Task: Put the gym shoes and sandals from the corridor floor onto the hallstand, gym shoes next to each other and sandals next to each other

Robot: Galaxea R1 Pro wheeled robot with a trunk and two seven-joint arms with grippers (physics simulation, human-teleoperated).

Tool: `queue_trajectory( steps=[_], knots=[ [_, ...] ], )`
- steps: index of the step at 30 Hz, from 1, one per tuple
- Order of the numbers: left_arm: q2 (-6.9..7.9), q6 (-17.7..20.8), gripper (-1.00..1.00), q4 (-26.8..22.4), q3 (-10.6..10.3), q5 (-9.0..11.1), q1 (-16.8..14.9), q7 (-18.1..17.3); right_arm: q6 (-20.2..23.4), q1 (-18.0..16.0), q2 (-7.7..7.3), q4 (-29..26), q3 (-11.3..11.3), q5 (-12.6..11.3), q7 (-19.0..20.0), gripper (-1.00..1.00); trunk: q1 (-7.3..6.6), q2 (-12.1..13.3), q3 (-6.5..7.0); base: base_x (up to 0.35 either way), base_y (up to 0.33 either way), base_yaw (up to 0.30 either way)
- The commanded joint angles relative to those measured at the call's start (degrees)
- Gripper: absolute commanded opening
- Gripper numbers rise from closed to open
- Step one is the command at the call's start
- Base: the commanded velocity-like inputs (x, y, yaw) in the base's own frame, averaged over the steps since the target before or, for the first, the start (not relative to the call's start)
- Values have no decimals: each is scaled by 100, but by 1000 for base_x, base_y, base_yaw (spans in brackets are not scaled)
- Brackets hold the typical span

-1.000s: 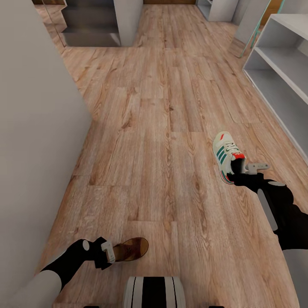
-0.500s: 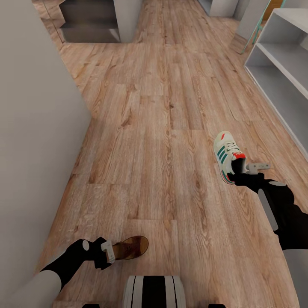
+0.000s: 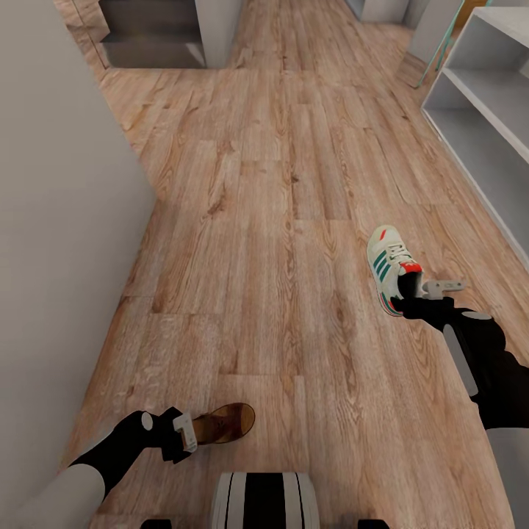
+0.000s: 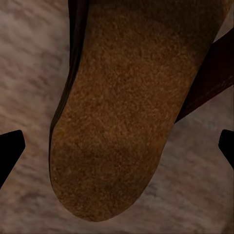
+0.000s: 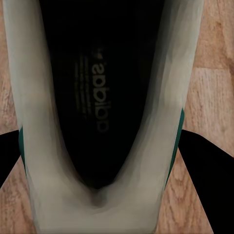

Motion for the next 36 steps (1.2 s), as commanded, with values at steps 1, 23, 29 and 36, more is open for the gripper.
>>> queue_trajectory(
  steps=[1, 23, 29, 36],
  knots=[
    [5, 39, 100, -15, -27, 0, 0, -20, 29, -2, -1, -6, -6, -47, -3, -100, -1, -1, -4, 0, 0, 0],
    [14, 253, 100, -37, -38, -406, 0, -20, 32, -3, -3, -6, -140, -45, -3, -100, -1, -1, -4, 0, 0, 0],
    [20, 257, 100, -65, -24, -407, -5, -17, 35, -2, -3, -7, -146, -41, -3, -100, -1, -1, -4, 0, 0, 0],
    [16, 262, 100, -83, -19, -407, -8, -14, 33, -2, -3, -7, -146, -38, -3, -100, 9, -7, -92, 0, 0, 0]
  ],
)
